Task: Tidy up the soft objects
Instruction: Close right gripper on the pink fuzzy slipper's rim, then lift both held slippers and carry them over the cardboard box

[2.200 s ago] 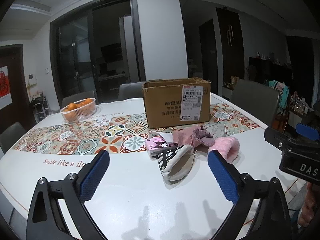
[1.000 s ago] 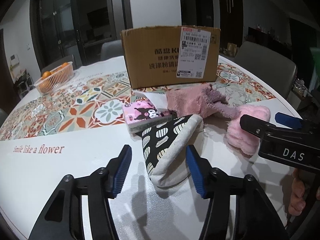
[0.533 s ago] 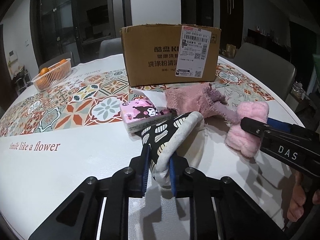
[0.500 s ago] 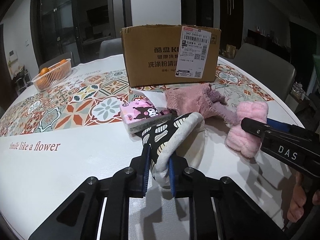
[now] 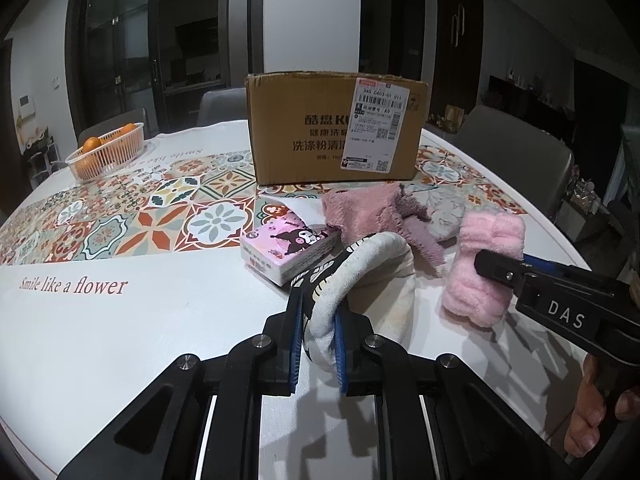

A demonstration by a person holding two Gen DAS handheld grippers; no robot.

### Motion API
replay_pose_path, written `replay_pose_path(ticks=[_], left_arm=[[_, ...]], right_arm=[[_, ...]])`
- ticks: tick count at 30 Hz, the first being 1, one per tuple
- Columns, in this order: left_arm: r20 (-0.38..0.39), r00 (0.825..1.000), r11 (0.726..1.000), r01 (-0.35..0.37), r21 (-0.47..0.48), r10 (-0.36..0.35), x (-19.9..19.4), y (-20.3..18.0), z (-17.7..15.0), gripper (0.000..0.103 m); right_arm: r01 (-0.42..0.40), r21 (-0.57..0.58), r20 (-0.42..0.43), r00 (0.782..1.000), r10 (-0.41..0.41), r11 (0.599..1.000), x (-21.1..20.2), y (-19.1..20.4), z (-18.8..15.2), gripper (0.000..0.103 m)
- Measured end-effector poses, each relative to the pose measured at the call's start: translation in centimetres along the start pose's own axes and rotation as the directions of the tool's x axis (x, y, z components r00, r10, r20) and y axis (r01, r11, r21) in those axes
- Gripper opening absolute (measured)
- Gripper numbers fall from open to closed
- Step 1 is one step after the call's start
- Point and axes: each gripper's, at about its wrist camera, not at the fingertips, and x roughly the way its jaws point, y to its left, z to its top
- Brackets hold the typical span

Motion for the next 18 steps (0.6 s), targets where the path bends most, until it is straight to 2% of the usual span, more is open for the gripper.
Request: replay_pose_path(ticks=[10, 18], left_arm=[[0.072, 0.997, 1.0, 0.015, -0.019, -0.014, -3.4, 0.1, 0.3, 0.015], [0.154, 0.988, 0.999, 0.003, -0.034, 0.003, -5.6, 0.8, 1.4, 0.015]], right_arm=[[-0.007, -0.006, 0.037, 0.999, 0.008, 1.0, -2.6, 0.9, -0.1, 0.032], [-0.02, -0.037, 0.108, 0.994, 0.024, 0.999, -5.3, 2.4, 0.7, 0.032]])
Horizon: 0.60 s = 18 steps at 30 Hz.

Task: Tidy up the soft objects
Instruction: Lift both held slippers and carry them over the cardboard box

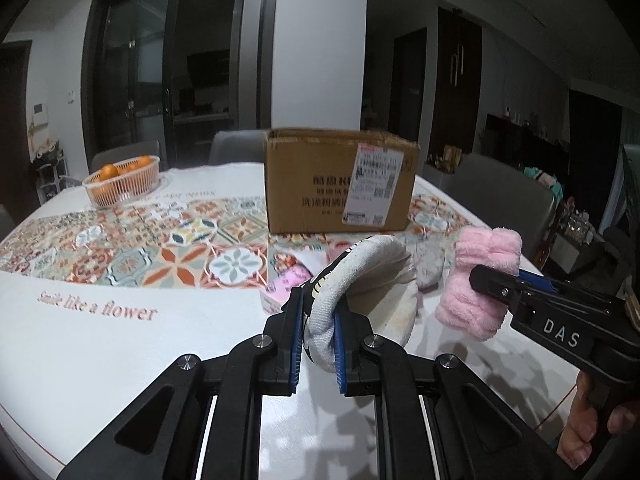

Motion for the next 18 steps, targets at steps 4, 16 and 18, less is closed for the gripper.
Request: replay_pose_path(ticks=[4, 16, 18], left_arm=[[0.047, 0.999, 1.0, -0.013, 0.002, 0.013, -0.6, 0.4, 1.5, 0.015], [0.183, 0.983, 0.999, -0.022, 0.031, 0.016, -0.6, 0.8, 6.4, 0.015], [0.207, 0.978, 0.999, -0.023, 0.035, 0.015, -0.5, 0.8, 7.4, 0.015]], right_arm=[[-0.004, -0.026, 0.045, 0.999, 0.005, 1.0, -0.9, 0.9, 1.0, 0.032], [-0.002, -0.059, 0.179, 0.984, 0.012, 0.998, -2.0, 2.4, 5.4, 0.032], [0.0, -0.057, 0.202, 0.979, 0.011, 0.998, -2.1, 2.4, 6.3, 0.032]])
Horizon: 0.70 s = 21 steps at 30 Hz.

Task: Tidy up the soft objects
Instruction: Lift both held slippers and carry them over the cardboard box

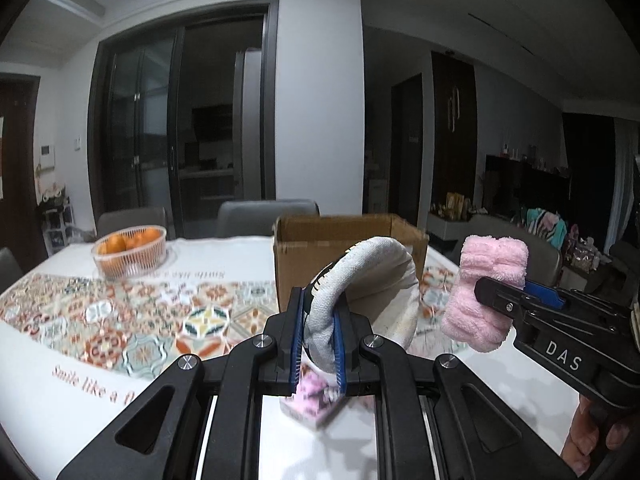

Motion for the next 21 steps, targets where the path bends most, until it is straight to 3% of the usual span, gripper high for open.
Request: replay_pose_path(ticks=[21], left_arm=[[0.103, 0.995, 1.0, -0.01, 0.012, 0.008, 6.8, 0.8, 6.1, 0.014]], right_arm=[[0.013, -0.028, 0.126, 0.992, -0.009, 1.0, 4.3, -0.7, 7.3, 0.032]])
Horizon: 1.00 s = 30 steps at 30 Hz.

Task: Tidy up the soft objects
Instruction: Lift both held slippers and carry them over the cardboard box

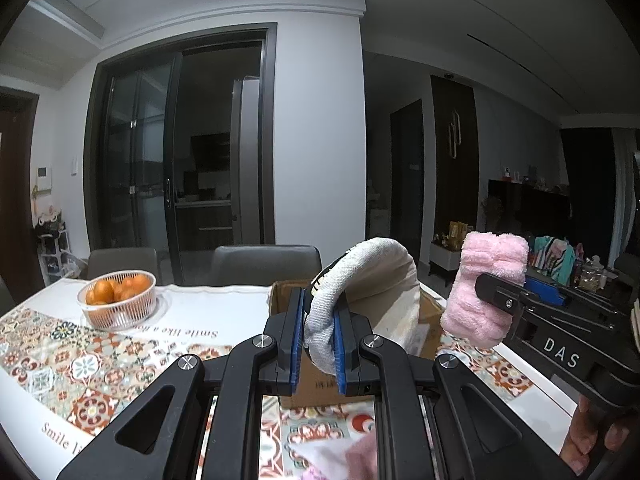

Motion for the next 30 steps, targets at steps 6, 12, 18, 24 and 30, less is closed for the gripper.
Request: replay_pose_path(ticks=[6, 12, 18, 24, 30], left_arm=[[0.016, 1.0, 1.0, -0.011, 0.026, 0.01, 3.0, -0.2, 1.5, 0.014], [0.013, 0.999, 0.998, -0.031, 0.058, 0.03, 6.2, -0.7, 2.0, 0.014], [0.004, 0.999, 0.996, -0.034, 0.086, 0.034, 9.1, -1.2, 1.7, 0.014], [-0.037, 0.999, 0.995, -0.029, 0.094, 0.032, 12.2, -1.7, 0.9, 0.014], [-0.094, 0.995, 0.995, -0.02, 0.094, 0.029, 14.6, -1.9, -0.4, 0.014]], right_arm=[[-0.006, 0.004, 0.005, 1.0, 0.006, 1.0, 2.4, -0.6, 1.6, 0.032], [-0.004, -0.006, -0.005, 1.0, 0.003, 1.0, 5.2, -1.3, 2.6, 0.032], [-0.003, -0.01, -0.026, 1.0, 0.003, 1.0, 8.1, -2.2, 2.6, 0.032], [-0.01, 0.0, -0.073, 0.997, 0.01, 1.0, 11.0, -3.1, 2.0, 0.032], [-0.006, 0.005, -0.123, 0.992, 0.007, 1.0, 13.5, -3.2, 1.1, 0.033]])
